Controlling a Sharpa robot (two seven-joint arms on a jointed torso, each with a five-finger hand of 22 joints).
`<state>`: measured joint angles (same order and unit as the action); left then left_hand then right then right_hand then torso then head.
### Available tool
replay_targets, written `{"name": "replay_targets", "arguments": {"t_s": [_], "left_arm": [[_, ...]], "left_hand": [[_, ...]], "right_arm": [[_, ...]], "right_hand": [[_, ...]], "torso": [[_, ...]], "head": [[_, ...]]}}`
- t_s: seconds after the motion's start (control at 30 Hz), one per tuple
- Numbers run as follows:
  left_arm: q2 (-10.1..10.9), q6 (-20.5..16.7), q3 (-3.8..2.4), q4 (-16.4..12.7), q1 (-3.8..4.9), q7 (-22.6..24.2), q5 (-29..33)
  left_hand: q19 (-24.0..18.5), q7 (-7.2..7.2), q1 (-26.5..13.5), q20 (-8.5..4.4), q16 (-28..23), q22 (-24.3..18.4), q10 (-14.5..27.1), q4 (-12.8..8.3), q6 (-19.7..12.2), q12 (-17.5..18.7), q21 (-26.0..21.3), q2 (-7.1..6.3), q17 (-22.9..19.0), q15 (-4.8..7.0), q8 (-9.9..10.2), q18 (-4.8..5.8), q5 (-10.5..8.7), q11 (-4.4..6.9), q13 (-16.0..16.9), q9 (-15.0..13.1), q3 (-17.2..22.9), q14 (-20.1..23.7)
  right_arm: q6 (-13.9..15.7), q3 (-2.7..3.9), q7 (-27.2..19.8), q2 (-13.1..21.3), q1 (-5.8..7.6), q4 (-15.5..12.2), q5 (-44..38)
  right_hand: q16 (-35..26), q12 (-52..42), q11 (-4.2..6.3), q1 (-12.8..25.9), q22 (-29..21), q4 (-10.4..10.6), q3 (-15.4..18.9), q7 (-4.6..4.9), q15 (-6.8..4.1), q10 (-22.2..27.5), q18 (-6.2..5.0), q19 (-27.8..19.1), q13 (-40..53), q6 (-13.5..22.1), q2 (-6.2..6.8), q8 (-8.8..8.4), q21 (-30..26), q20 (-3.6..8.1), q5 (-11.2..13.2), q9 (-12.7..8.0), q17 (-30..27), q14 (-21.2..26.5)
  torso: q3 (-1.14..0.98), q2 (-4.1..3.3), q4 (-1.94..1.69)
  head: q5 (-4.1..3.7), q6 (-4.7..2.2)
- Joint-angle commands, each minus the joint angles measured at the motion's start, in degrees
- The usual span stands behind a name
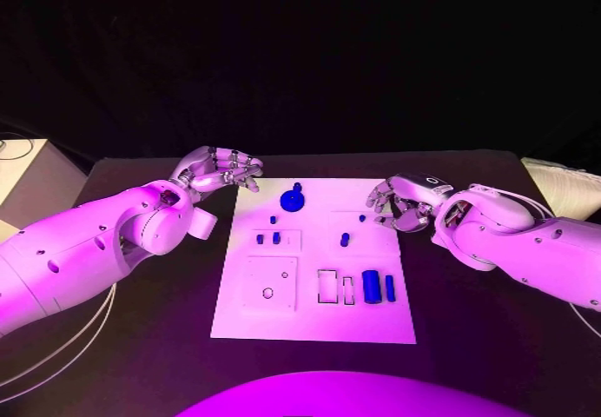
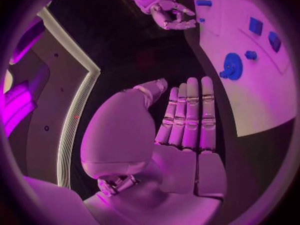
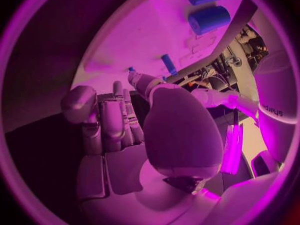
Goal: Assemble the parts on the task board
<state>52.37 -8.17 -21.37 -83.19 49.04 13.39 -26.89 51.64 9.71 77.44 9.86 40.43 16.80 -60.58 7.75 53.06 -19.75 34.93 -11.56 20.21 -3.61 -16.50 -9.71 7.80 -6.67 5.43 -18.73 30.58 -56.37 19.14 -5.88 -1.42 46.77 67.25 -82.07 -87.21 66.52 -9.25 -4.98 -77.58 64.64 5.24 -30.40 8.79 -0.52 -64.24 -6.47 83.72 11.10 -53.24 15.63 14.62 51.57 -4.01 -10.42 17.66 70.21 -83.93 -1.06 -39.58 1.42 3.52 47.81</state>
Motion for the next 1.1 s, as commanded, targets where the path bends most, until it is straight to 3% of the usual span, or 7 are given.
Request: {"name": "replay_targets", "arguments": {"t_s": [0.03,0.17,0.3,0.57,0.73,0.9,1.1], "left_arm": [[0.03,1.75,-0.08,-1.08,-0.15,5.24,8.38],[0.01,1.24,-0.09,-1.83,-0.27,6.51,9.95],[0.03,0.5,-0.09,-2.42,-0.35,7.23,10.49],[0.24,-0.96,-0.1,-2.77,-0.41,7.67,10.67],[0.27,-1.36,-0.1,-2.88,-0.42,7.74,10.64],[0.21,-1.81,-0.1,-2.96,-0.42,8.1,10.52],[0.18,-1.95,-0.1,-3.04,-0.42,8.15,10.34]], "left_hand": [[0.19,0.29,1.77,0.38,-3.3,-1.41,-0.26,-0.79,0.41,2.39,-2.11,0.44,-0.66,-0.59,-0.08,-0.71,0.04,-0.35,-0.85,-0.07,0.21,0.17],[-0.3,0.53,2.83,0.57,-5.11,-1.81,0.12,-1.84,0.5,3.97,-2.85,0.81,-0.88,-1.01,0.08,-0.56,0.1,-0.73,-1.4,-0.04,0.59,0.72],[-0.15,0.71,3.11,0.55,-5.19,-1.74,-0.06,-2.2,0.52,4.31,-2.74,1.08,-0.73,-0.98,0.16,-0.61,0.09,-0.79,-1.46,0.0,0.58,0.35],[0.04,1.03,3.41,0.48,-5.36,-1.51,0.34,-2.73,0.42,5.18,-2.38,1.38,-0.48,-1.04,0.39,-0.61,0.06,-1.07,-1.62,0.11,0.41,-0.04],[0.07,1.14,3.41,0.47,-5.38,-1.46,0.39,-2.81,0.35,5.32,-2.3,1.4,-0.42,-1.05,0.46,-0.6,0.06,-1.13,-1.62,0.14,0.33,-0.12],[0.17,1.1,3.85,0.34,-5.44,-1.14,-0.06,-3.32,0.75,5.46,-1.83,1.97,-0.21,-0.96,0.34,-0.61,0.08,-1.05,-1.53,0.12,0.27,-0.4],[0.18,1.08,4.0,0.27,-5.47,-0.96,-0.23,-3.58,0.86,5.55,-1.56,2.11,-0.11,-0.9,0.33,-0.61,0.08,-1.01,-1.51,0.13,0.17,-0.54]], "right_arm": [[-4.12,-0.1,4.85,-0.79,-0.37,-0.27,-8.53],[-4.36,-0.19,6.14,-1.69,-0.76,-0.28,-9.89],[-3.12,-0.24,7.92,-2.64,-1.05,0.09,-11.15],[0.28,-0.28,9.72,-3.76,-1.31,0.44,-12.04],[-0.34,-0.31,9.54,-4.19,-1.39,0.06,-11.68],[-1.46,-0.34,9.77,-4.58,-1.43,0.33,-11.67],[-3.79,-0.36,9.56,-4.94,-1.45,0.98,-11.75]], "right_hand": [[0.58,0.52,0.38,1.21,0.35,0.7,1.16,-0.48,0.06,0.45,0.5,0.88,-0.45,0.01,0.29,-0.43,0.38,-0.26,2.29,-0.09,0.09,-2.84],[1.1,0.9,0.61,1.52,0.41,1.11,2.8,-0.73,-0.11,1.02,0.32,0.61,-0.83,-0.07,0.3,-0.65,0.1,-0.29,4.13,-0.03,0.12,-2.74],[1.69,0.96,0.59,1.3,0.91,1.07,3.02,-0.77,-0.1,1.13,0.41,0.73,-0.91,-0.05,0.19,-0.73,0.8,-0.32,4.24,-0.03,0.52,-2.83],[2.53,0.9,0.48,0.47,1.78,1.17,2.81,-0.68,-0.08,0.94,0.52,0.92,-1.11,-0.55,-0.92,-0.78,1.89,-0.39,4.21,0.05,0.82,-2.93],[4.0,0.24,0.9,-0.77,3.49,1.07,1.12,-1.11,-0.4,-0.7,0.74,1.19,-1.2,-2.02,-2.28,-0.45,4.16,-0.28,4.87,0.33,1.55,-3.08],[5.43,-0.36,1.67,-1.63,5.86,0.63,-1.44,-1.8,-1.16,-3.02,1.11,1.66,-1.3,-4.64,-3.38,0.5,7.39,0.33,3.34,0.97,2.14,-3.22],[5.94,-0.46,1.99,-1.97,7.14,-0.51,-3.31,-2.0,-1.26,-5.15,1.36,1.62,-1.27,-6.84,-3.9,1.45,8.87,0.49,2.27,1.7,2.02,-3.07]], "torso": [[0.04,-0.04,0.13],[0.02,-0.09,-0.06],[0.01,-0.08,-0.07],[0.0,-0.06,-0.08],[-0.01,-0.08,-0.03],[-0.01,-0.03,-0.04],[-0.02,-0.06,-0.06]], "head": [[0.12,0.15],[-0.14,0.21],[-0.32,0.59],[-0.43,0.69],[-0.3,0.84],[-0.35,0.87],[-0.29,0.71]]}}
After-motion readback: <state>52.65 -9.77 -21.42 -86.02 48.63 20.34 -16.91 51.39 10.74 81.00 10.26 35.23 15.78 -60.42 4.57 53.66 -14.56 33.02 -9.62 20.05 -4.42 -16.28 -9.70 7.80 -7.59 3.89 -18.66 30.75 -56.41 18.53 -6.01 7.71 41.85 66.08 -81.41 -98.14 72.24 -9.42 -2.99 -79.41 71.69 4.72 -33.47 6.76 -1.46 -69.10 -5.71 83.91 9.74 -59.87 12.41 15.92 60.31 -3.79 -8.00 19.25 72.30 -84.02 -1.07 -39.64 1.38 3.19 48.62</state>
